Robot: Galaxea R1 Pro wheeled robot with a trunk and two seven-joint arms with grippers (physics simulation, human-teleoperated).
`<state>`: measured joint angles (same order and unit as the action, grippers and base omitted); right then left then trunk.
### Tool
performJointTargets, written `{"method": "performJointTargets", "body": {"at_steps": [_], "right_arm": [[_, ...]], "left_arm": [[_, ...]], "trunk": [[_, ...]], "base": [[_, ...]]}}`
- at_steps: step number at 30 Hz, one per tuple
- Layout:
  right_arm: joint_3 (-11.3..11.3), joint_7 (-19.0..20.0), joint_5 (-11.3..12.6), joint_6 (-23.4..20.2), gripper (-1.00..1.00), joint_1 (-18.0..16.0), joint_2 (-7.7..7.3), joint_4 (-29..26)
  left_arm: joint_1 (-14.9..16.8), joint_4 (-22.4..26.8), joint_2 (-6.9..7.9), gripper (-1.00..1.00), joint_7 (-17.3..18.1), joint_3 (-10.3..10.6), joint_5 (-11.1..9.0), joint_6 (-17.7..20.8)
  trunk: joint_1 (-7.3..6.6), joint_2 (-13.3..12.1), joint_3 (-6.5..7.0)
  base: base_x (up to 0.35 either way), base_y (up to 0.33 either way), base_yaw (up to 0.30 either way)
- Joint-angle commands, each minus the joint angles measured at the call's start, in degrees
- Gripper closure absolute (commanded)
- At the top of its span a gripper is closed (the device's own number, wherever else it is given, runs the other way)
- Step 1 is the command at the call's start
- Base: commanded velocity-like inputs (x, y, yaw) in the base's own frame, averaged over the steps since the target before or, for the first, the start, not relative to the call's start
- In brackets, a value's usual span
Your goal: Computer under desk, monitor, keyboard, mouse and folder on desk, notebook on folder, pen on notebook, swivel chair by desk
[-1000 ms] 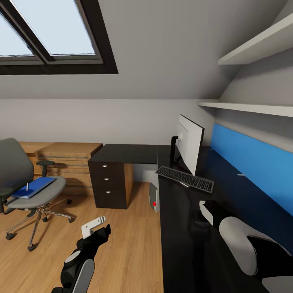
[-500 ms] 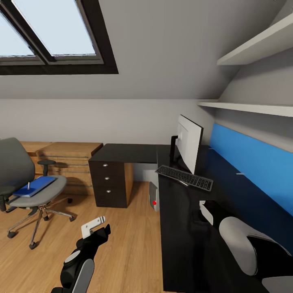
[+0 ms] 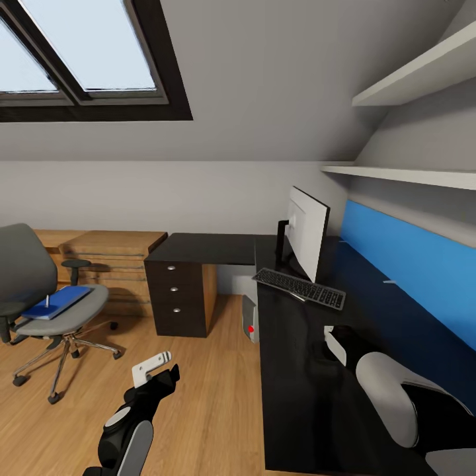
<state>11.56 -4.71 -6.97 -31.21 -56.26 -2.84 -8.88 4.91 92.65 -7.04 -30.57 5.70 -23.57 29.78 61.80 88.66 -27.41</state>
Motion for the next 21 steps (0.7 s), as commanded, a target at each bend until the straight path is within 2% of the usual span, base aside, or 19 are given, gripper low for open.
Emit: {"method": "performJointTargets", "body": {"at_steps": [1,2,21], "right_arm": [[0.27,0.14,-0.85,-0.48,-1.00,0.01,0.03,1.30],[0.25,0.14,-0.87,-0.47,1.00,0.01,0.05,1.28],[0.13,0.14,-0.94,-0.16,1.00,0.01,0.12,1.23]], "left_arm": [[0.05,0.08,0.01,-1.00,-0.55,0.06,-0.60,0.10],[0.07,0.08,0.01,-1.00,-0.58,0.07,-0.60,0.10],[0.02,0.08,0.01,-1.00,-0.59,0.06,-0.60,0.11]], "trunk": [[0.00,0.03,-0.08],[0.00,0.03,-0.08],[0.00,0.03,-0.08]], "base": [[0.000,0.000,0.000],[0.000,0.000,0.000],[0.000,0.000,0.000]]}}
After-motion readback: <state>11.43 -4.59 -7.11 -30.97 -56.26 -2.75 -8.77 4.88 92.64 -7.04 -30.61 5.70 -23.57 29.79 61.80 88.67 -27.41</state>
